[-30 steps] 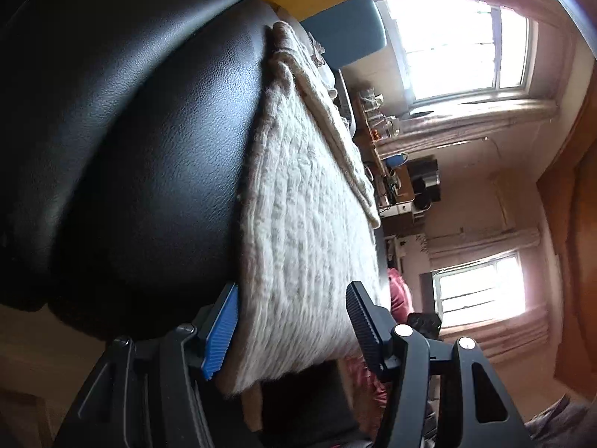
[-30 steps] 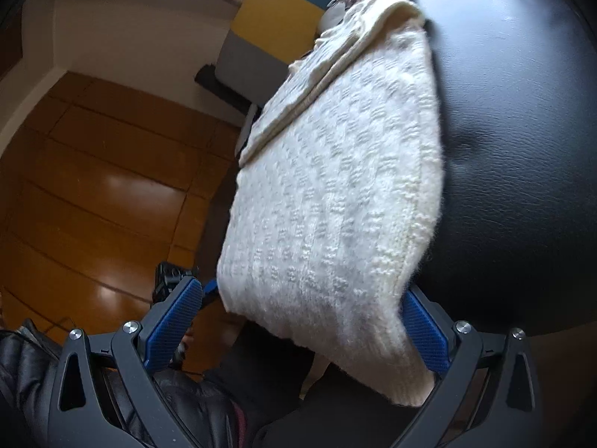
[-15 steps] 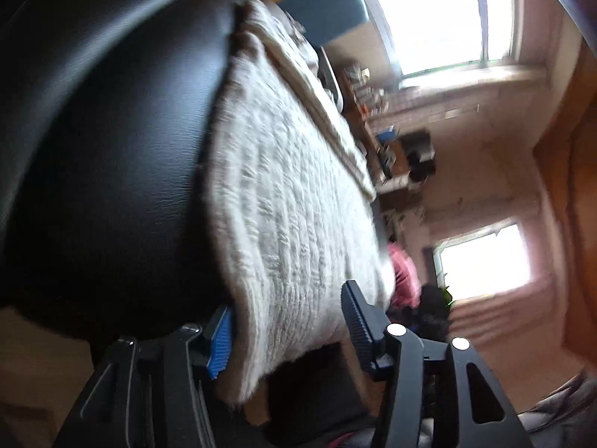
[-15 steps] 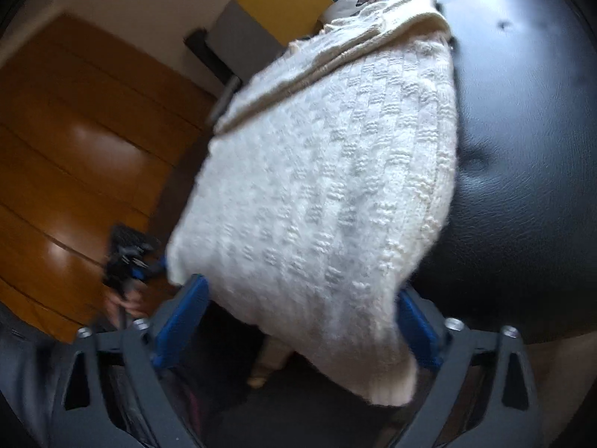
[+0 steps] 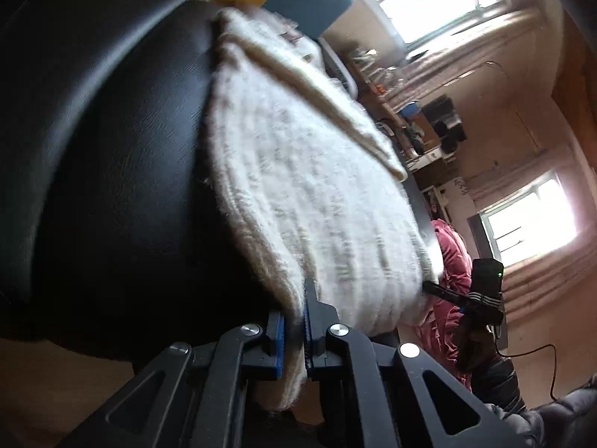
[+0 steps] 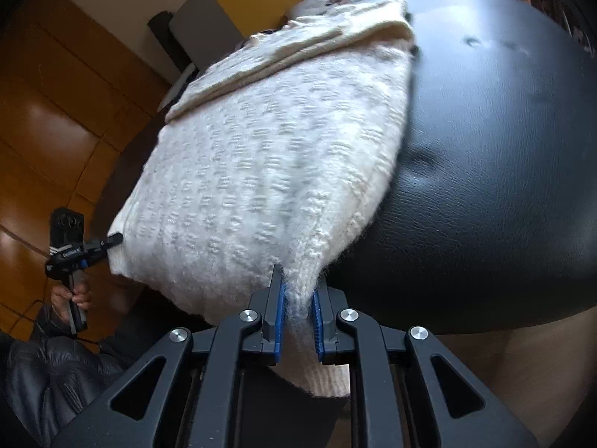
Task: Fold clothes
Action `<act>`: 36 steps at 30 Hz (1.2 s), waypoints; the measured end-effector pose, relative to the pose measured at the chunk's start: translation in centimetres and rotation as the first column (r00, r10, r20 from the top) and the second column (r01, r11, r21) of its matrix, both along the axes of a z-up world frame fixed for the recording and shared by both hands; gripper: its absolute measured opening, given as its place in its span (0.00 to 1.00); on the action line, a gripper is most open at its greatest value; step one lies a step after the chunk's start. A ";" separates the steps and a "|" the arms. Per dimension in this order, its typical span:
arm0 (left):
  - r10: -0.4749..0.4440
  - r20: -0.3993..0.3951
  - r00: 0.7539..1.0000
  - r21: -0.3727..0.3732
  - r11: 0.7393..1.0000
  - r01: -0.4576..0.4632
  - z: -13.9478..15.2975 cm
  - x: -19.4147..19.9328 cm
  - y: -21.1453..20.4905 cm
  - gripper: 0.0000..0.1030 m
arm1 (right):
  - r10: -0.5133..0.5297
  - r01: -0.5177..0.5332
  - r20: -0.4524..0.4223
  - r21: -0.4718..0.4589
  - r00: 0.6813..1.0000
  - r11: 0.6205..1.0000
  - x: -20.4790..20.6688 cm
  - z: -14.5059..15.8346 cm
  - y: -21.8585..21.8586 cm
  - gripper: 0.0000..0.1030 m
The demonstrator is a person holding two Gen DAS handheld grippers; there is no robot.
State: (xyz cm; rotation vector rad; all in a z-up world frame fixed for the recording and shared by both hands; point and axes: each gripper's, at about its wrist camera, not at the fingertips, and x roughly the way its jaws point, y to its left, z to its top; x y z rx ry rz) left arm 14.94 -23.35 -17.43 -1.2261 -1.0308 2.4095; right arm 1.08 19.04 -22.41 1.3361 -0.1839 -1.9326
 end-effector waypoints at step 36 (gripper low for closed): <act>0.108 -0.383 0.917 0.308 0.951 0.017 9.4 -14.1 -7.0 0.06 | -0.251 0.251 0.073 -0.522 0.965 0.815 -13.6 3.3 -2.2 0.13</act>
